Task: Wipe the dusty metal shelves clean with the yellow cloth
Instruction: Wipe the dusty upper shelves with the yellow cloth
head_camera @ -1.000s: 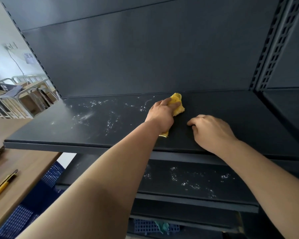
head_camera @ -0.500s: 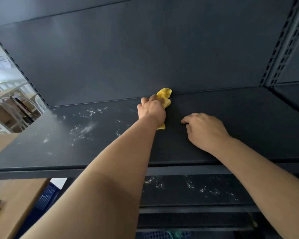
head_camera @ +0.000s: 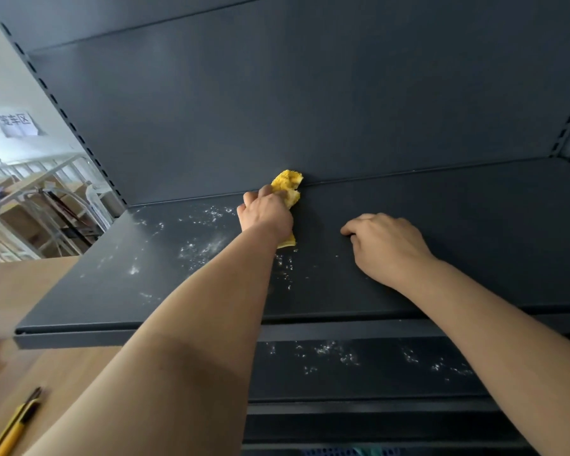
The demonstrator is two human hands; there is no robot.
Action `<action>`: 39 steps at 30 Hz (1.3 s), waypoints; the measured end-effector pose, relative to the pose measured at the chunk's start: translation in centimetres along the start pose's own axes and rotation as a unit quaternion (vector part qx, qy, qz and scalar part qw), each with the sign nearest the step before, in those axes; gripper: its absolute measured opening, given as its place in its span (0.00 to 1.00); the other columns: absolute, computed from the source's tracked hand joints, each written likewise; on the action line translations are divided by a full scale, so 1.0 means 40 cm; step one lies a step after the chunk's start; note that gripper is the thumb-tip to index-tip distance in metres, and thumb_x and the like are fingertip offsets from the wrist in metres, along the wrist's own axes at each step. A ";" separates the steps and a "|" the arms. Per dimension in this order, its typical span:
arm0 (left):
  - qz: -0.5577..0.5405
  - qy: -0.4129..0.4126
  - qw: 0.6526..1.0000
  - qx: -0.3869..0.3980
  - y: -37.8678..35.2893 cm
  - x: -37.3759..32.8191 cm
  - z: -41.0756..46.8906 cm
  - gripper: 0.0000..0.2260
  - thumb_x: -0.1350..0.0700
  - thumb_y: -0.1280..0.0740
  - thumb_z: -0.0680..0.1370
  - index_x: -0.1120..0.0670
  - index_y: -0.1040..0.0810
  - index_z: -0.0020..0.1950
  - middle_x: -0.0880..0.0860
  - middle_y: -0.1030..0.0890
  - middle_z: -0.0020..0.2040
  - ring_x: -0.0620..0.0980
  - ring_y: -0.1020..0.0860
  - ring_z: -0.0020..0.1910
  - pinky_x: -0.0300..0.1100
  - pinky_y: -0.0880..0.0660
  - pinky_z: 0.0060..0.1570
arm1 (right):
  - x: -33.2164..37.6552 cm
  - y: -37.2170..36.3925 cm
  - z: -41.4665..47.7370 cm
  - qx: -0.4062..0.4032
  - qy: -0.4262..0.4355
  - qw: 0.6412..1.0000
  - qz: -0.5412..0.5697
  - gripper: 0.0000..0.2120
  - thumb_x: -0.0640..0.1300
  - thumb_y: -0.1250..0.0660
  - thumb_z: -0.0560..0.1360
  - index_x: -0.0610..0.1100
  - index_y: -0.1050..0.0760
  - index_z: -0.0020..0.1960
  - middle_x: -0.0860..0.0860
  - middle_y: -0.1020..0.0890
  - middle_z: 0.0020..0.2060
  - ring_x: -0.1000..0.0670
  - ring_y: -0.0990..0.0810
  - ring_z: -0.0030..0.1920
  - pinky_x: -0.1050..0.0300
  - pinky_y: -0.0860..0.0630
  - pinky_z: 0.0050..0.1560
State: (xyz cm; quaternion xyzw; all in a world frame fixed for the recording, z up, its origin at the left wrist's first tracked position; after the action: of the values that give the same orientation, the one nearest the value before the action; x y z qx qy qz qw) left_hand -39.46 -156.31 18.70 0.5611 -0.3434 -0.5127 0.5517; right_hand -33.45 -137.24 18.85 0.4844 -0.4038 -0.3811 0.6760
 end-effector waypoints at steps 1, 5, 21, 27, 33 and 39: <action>0.002 0.005 1.000 0.000 0.004 0.018 -0.001 0.26 0.61 0.42 0.76 0.43 0.32 0.72 0.47 0.38 0.75 0.55 0.41 0.71 0.49 0.41 0.66 | 0.009 -0.002 -0.001 0.000 -0.001 1.000 0.000 0.18 0.39 0.42 0.79 0.52 0.27 0.66 0.52 0.23 0.63 0.48 0.25 0.61 0.51 0.28 0.58; 0.035 0.026 0.999 0.003 0.020 0.087 -0.013 0.27 0.60 0.42 0.76 0.42 0.34 0.73 0.48 0.37 0.74 0.56 0.40 0.70 0.51 0.42 0.65 | 0.034 -0.002 -0.010 -0.001 -0.008 1.000 -0.001 0.17 0.41 0.41 0.79 0.52 0.26 0.66 0.53 0.23 0.64 0.48 0.25 0.62 0.51 0.29 0.59; -0.100 -0.068 0.993 0.012 0.093 -0.013 -0.179 0.20 0.49 0.35 0.77 0.41 0.28 0.69 0.51 0.24 0.65 0.57 0.28 0.64 0.45 0.32 0.62 | -0.010 0.095 -0.128 -0.002 -0.001 1.000 -0.005 0.19 0.40 0.41 0.79 0.52 0.27 0.67 0.51 0.24 0.64 0.47 0.25 0.62 0.51 0.29 0.58; -0.196 -0.011 0.980 -0.039 0.116 -0.042 -0.238 0.20 0.57 0.38 0.79 0.46 0.29 0.71 0.51 0.24 0.66 0.54 0.30 0.67 0.47 0.29 0.63 | -0.065 0.113 -0.189 -0.005 0.002 1.000 0.004 0.19 0.39 0.41 0.79 0.53 0.26 0.66 0.52 0.23 0.63 0.47 0.24 0.61 0.51 0.29 0.58; -0.049 -0.020 0.996 0.078 0.068 -0.098 -0.300 0.23 0.46 0.41 0.81 0.41 0.39 0.76 0.52 0.34 0.75 0.58 0.35 0.72 0.47 0.37 0.69 | -0.127 0.104 -0.237 0.017 -0.018 1.000 -0.001 0.19 0.38 0.41 0.79 0.53 0.26 0.66 0.52 0.23 0.62 0.47 0.24 0.60 0.51 0.29 0.57; -0.009 -0.054 0.994 0.092 0.041 -0.215 -0.351 0.24 0.45 0.44 0.81 0.40 0.43 0.77 0.53 0.39 0.76 0.62 0.38 0.70 0.52 0.35 0.67 | -0.189 0.107 -0.272 0.004 -0.052 0.999 -0.006 0.20 0.37 0.42 0.79 0.53 0.27 0.67 0.51 0.23 0.63 0.47 0.23 0.60 0.51 0.28 0.54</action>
State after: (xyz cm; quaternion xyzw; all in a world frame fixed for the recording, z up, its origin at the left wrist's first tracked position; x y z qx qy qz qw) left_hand -27.83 -144.63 20.11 0.5841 -0.4133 -0.5133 0.4738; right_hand -25.85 -125.58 19.40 0.4694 -0.4368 -0.4082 0.6499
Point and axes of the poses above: each hand's wrist, its own z-axis towards the middle knuckle, its own y-axis out of the back of the hand, x = y × z, the point moved 1 cm from there along z, towards the middle knuckle
